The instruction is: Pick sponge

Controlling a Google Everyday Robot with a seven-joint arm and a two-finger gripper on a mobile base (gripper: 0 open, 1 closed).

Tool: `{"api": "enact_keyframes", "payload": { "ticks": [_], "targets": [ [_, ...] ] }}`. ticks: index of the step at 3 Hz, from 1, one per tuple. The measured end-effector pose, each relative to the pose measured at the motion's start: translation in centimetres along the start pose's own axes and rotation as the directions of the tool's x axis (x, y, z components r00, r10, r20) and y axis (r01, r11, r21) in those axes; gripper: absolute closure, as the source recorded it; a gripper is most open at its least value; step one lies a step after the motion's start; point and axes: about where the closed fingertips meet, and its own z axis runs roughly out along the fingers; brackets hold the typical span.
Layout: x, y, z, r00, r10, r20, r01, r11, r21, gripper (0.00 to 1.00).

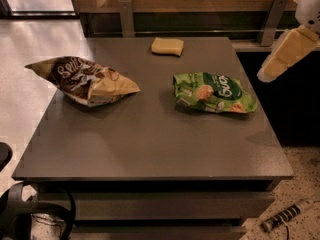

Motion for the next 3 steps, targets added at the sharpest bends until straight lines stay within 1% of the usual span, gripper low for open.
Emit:
{"api": "enact_keyframes", "payload": {
  "ticks": [1, 2, 3],
  "targets": [
    [-1.3, -3.2, 2.1, 0.992, 0.057, 0.109, -0.065, 0.9953, 0.071, 0.0],
    [-5.7, -4.8, 5.4, 0.929, 0.127, 0.349, -0.148, 0.9884, 0.034, 0.0],
    [-10.8, -6.4, 7.5, 0.81, 0.184, 0.556, -0.214, 0.9767, -0.011, 0.0]
  ]
}}
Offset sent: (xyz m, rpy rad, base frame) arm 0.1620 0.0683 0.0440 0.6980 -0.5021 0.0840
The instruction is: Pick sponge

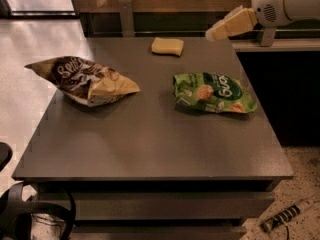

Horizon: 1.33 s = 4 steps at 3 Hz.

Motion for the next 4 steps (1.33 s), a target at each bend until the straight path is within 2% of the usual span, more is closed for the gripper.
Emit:
{"api": "enact_keyframes", "payload": {
  "ticks": [1, 2, 3, 4],
  "targets": [
    [-0.8, 0.2, 1.0, 0.999, 0.017, 0.041, -0.017, 0.9999, -0.003, 0.0],
    [-0.8, 0.2, 1.0, 0.999, 0.017, 0.041, -0.017, 0.9999, -0.003, 0.0],
    [-0.7, 0.7, 6.3, 1.0, 0.011, 0.002, -0.011, 0.9992, -0.039, 0.0],
    [0.3, 1.5, 13.0, 0.999, 0.038, -0.023, -0.04, 0.9943, -0.099, 0.0]
  ]
}}
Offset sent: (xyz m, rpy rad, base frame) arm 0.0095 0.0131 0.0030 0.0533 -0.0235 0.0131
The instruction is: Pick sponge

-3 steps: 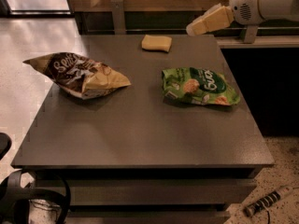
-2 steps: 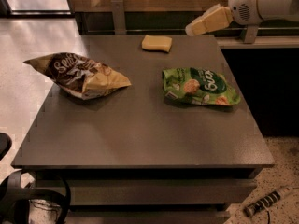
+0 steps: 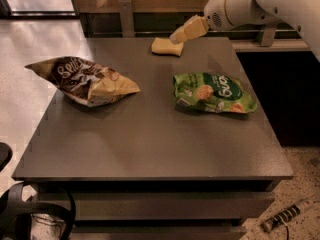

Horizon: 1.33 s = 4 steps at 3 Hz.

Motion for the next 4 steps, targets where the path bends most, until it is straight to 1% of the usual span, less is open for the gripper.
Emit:
{"api": "enact_keyframes", "payload": {
  "ticks": [1, 2, 3, 4],
  "targets": [
    [0.7, 0.0, 3.6, 1.0, 0.021, -0.012, -0.021, 0.9994, -0.028, 0.0],
    [1.8, 0.7, 6.2, 0.999, 0.047, -0.003, -0.047, 0.9984, -0.031, 0.0],
    [4.5, 2.2, 9.5, 0.997, 0.069, 0.017, -0.068, 0.9966, -0.045, 0.0],
    [4.7, 1.9, 10.7, 0.998, 0.064, 0.013, -0.063, 0.9963, -0.058, 0.0]
  ]
}}
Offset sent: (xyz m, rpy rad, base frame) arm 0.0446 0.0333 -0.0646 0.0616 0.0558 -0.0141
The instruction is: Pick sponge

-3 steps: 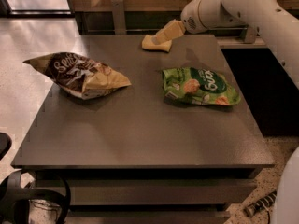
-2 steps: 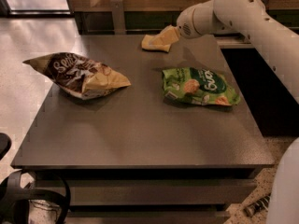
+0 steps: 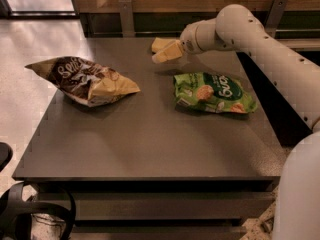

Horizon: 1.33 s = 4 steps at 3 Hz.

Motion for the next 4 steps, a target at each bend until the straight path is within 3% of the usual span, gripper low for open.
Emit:
{"api": "enact_keyframes", "payload": {
  "ticks": [2, 3, 4],
  "targets": [
    [2.5, -2.5, 2.8, 0.999, 0.041, -0.028, -0.042, 0.999, -0.016, 0.0],
    [4.5, -3.2, 3.6, 0.993, 0.108, -0.049, -0.109, 0.9933, -0.036, 0.0],
    [4.6, -3.0, 4.0, 0.993, 0.11, -0.051, -0.112, 0.9927, -0.044, 0.2]
  ]
}}
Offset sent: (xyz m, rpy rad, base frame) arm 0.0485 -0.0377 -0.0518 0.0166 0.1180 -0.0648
